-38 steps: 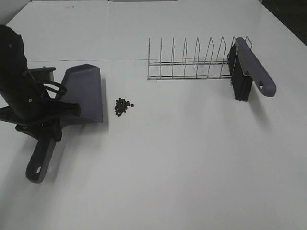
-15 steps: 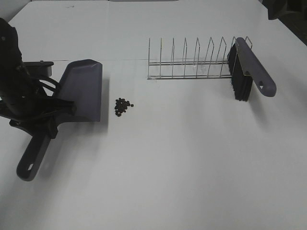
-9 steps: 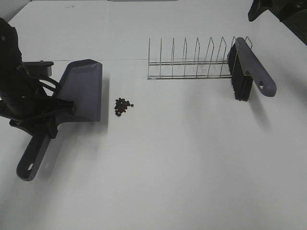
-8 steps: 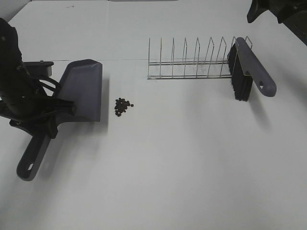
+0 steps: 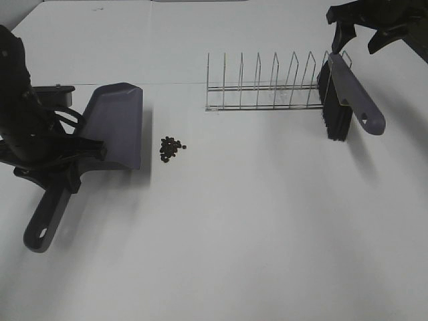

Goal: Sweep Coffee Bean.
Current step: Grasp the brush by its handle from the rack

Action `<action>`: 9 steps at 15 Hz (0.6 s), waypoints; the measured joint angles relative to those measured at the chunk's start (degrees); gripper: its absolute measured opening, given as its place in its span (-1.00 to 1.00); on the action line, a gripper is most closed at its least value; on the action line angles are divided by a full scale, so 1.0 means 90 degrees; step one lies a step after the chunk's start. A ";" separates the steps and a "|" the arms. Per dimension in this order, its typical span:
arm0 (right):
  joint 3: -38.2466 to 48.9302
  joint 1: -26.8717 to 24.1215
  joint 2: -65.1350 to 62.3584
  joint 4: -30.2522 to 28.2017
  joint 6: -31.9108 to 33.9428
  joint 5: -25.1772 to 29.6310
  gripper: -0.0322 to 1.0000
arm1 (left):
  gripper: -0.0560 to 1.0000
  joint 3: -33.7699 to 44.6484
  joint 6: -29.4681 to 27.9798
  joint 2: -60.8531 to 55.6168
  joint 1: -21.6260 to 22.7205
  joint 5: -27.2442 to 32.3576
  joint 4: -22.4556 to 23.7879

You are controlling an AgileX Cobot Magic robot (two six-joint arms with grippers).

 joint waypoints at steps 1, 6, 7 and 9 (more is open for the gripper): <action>-0.0006 0.0000 0.0248 0.0000 0.0000 0.0013 0.21 | -0.40 0.0000 0.0000 0.0000 0.0000 0.0000 0.0000; -0.0045 0.0000 0.0738 0.0000 0.0000 -0.0057 0.10 | -0.40 0.0000 0.0000 0.0000 0.0000 0.0000 0.0000; -0.0045 0.0000 0.0802 0.0000 0.0000 -0.0076 0.02 | -0.40 0.0000 0.0000 0.0000 0.0000 0.0000 0.0000; -0.0057 0.0000 0.0929 0.0000 0.0006 -0.0076 -0.14 | -0.40 0.0000 0.0000 0.0000 0.0000 0.0006 0.0000</action>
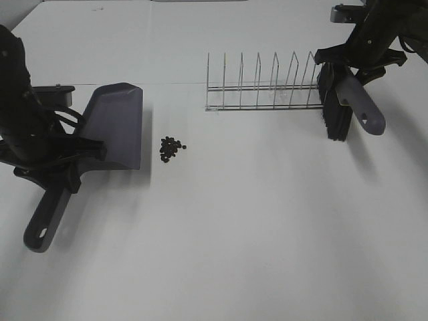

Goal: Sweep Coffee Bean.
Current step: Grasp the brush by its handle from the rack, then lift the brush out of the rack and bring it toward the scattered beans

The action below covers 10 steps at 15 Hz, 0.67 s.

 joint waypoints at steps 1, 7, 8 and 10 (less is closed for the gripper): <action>0.0000 0.0000 0.0038 -0.0013 0.0006 0.0006 -0.22 | -0.40 0.0000 0.0000 0.0000 0.0000 0.0000 0.0000; -0.0427 -0.0006 0.0045 -0.0089 0.0146 0.0325 -0.43 | -0.40 0.0000 0.0000 0.0000 0.0000 -0.0006 0.0000; -0.0624 -0.0006 0.0045 -0.0089 0.0197 0.0471 -0.43 | -0.40 0.0000 0.0000 0.0000 0.0000 -0.0006 0.0000; -0.1101 -0.0006 0.0025 -0.0102 0.0337 0.0707 -0.43 | -0.40 0.0000 0.0000 0.0000 0.0000 -0.0006 -0.0006</action>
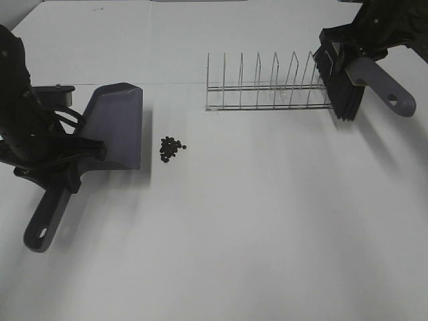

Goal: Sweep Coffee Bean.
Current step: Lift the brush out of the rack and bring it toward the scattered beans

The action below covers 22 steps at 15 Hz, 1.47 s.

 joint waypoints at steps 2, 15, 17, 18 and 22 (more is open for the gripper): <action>-0.0255 0.0000 -0.0153 -0.0025 0.0159 0.0038 -0.43 | -0.40 0.0000 0.0000 0.0000 0.0000 0.0006 0.0000; 0.3202 0.1254 -0.2706 -0.0745 0.0484 0.0102 -0.43 | -0.40 0.0000 0.0000 0.0000 0.0000 0.0006 0.0006; 0.3718 0.1490 -0.2706 -0.0783 0.0656 -0.0280 -0.43 | -0.40 0.0000 0.0000 0.0108 0.0000 0.0006 0.0006; 0.3890 0.1534 -0.2706 -0.0847 0.0764 -0.0471 -0.43 | -0.40 0.0000 0.0000 0.0248 0.0000 0.0006 0.0006; 0.4297 0.1560 -0.2699 -0.0999 0.0987 -0.0993 -0.43 | -0.40 0.0000 0.0000 0.0815 0.0000 -0.0223 -0.0006</action>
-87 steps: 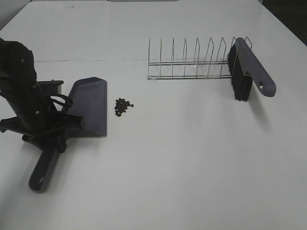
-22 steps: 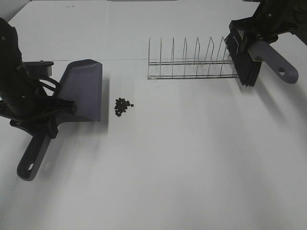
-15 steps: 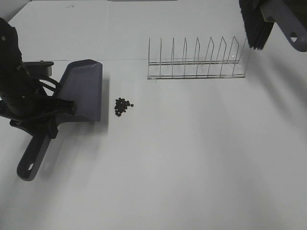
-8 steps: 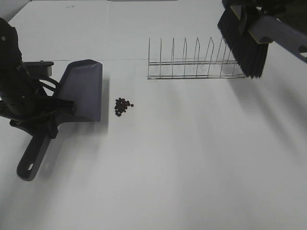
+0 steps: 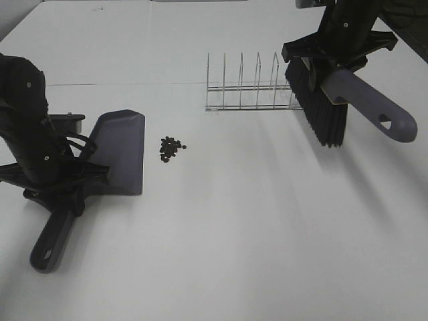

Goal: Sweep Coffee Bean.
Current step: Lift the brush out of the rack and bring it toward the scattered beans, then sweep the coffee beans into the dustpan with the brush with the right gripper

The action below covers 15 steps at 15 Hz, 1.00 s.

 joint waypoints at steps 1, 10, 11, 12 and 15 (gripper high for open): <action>0.0006 0.0051 0.0038 -0.0013 0.0006 -0.0064 -0.43 | -0.40 -0.0006 0.0013 0.0025 0.0000 -0.0038 -0.0019; -0.0598 0.1903 0.1483 -0.0216 0.0038 -0.0166 -0.43 | -0.40 -0.0032 -0.0032 0.0057 -0.0363 -0.0178 0.0038; -0.0828 0.2050 0.1642 -0.0242 0.0083 -0.0057 -0.43 | -0.40 -0.0032 -0.0070 0.0070 -0.0363 -0.0178 0.0089; -0.1025 0.2145 0.1783 -0.0248 0.0108 0.0032 -0.43 | -0.40 -0.0038 -0.0083 0.0102 -0.0363 -0.0166 0.0115; -0.1719 0.2317 0.2215 0.0076 0.0102 0.0299 -0.43 | -0.40 -0.0140 -0.0108 0.0286 -0.0369 0.0006 0.0121</action>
